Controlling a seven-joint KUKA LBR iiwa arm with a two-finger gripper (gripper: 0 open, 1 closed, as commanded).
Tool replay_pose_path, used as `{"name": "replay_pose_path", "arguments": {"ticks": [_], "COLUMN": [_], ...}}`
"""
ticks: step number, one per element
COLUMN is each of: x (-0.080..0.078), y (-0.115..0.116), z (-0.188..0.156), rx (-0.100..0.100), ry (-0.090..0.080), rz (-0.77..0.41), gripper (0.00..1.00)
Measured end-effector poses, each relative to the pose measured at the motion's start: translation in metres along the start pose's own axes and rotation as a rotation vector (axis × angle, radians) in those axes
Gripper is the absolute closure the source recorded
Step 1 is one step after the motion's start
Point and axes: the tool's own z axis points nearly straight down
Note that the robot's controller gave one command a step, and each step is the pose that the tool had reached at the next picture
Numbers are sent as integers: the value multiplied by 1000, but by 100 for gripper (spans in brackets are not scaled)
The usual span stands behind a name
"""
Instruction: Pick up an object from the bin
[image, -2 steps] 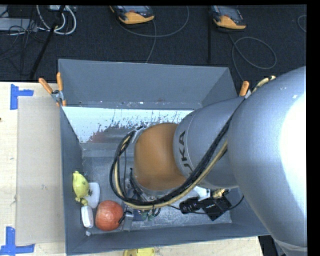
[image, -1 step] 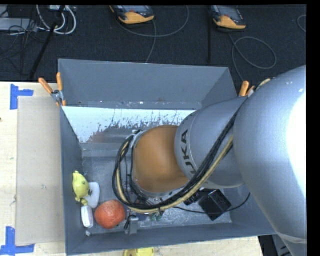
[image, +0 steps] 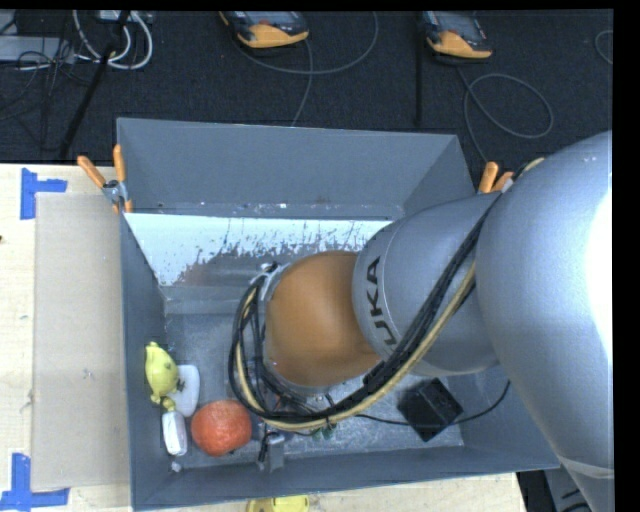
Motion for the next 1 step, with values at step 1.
{"name": "replay_pose_path", "arguments": {"ticks": [1], "x": [-12], "y": [36], "z": [32], "rx": [-1], "ry": [0], "rz": [283], "gripper": [100]}}
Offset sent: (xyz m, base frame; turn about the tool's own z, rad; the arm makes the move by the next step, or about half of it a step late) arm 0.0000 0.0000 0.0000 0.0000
